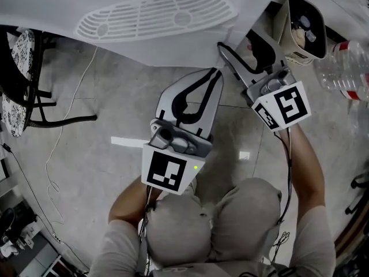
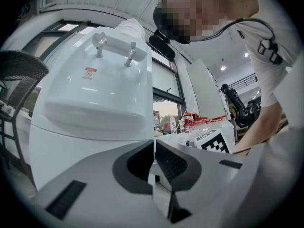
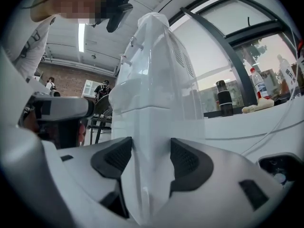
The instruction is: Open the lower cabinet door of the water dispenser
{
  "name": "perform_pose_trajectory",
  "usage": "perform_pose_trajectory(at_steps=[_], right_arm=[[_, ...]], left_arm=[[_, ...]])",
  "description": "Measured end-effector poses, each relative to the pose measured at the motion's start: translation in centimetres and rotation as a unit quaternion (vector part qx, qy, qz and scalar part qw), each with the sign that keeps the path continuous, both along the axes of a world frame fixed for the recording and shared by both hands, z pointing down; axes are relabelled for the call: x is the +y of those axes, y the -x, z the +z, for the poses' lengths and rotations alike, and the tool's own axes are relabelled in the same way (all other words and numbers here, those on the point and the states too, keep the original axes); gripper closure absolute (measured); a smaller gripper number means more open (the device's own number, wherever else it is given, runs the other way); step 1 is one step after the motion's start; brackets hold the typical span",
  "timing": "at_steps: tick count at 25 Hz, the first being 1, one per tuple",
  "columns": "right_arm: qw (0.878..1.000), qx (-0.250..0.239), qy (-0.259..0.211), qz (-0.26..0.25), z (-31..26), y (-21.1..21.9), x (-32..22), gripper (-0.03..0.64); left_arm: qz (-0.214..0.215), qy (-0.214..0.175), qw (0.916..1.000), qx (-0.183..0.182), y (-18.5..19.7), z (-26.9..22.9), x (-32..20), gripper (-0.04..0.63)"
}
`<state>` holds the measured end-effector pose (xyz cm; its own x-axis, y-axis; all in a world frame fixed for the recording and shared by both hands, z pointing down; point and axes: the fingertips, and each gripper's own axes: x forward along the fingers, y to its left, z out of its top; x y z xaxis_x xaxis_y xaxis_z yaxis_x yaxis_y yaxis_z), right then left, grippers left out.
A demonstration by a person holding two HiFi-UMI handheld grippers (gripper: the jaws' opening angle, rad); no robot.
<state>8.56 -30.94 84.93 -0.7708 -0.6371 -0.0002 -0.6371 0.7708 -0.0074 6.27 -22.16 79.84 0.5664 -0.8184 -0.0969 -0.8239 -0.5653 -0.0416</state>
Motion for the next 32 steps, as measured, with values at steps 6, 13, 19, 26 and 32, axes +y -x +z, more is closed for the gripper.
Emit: perform_pose_trajectory(at_steps=[6,13,19,26,32], right_arm=[[1.000,-0.002,-0.003,-0.011,-0.1,-0.2,1.5,0.364],[0.999,-0.008,-0.003,-0.043,0.1,-0.2,7.0,0.428],[0.996,-0.008,-0.001,-0.094,-0.3,1.4,12.7,0.442],[0.983,-0.004,-0.012,-0.184,-1.4,6.4,17.2,0.419],[0.966,0.019,-0.018,-0.257,-1.6,10.9,21.0,0.417]], left_arm=[[-0.001,-0.013,0.9999,-0.002,0.6,-1.0,1.7,0.581],[-0.007,-0.018,0.9997,-0.012,1.9,-1.4,3.9,0.581],[-0.040,-0.014,0.9984,-0.039,5.1,-1.2,6.2,0.581],[-0.109,0.003,0.9926,-0.054,11.1,-0.8,9.8,0.581],[-0.149,0.012,0.9872,-0.057,15.6,-0.5,13.1,0.581]])
